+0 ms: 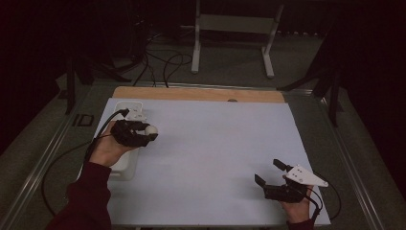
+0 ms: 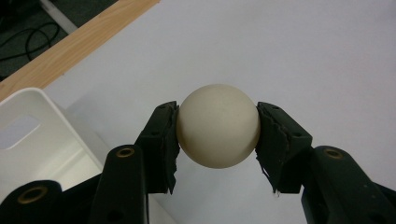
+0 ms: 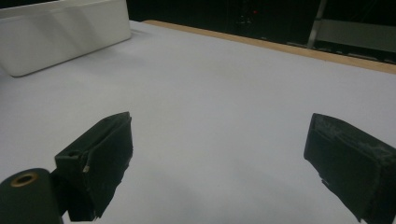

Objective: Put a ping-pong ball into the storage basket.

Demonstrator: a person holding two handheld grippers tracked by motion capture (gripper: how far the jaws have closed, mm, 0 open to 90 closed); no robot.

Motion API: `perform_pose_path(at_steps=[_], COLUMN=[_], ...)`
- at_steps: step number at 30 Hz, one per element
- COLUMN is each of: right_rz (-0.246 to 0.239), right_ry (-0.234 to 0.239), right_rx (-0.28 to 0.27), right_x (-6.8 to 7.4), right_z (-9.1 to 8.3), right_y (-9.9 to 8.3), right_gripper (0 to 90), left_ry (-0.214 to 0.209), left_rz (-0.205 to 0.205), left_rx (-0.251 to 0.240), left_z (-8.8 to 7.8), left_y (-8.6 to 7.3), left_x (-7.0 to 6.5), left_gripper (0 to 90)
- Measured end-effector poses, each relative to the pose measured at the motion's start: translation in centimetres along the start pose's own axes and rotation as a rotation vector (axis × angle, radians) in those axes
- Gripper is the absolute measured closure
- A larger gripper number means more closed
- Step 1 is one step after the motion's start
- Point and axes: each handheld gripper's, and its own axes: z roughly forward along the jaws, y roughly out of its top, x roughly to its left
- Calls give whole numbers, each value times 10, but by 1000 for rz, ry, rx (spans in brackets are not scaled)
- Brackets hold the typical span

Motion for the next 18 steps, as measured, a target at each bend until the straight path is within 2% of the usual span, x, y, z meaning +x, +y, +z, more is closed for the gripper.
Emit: perform_pose_path(at_steps=[18], right_rz=[0], right_ry=[0], right_rx=[1], right_x=[0], right_z=[0], right_y=[0], right_gripper=[78], left_ry=[23], left_rz=[-23], left_rx=[-8], left_z=[-7], left_y=[-7], left_x=[8], left_gripper=[513])
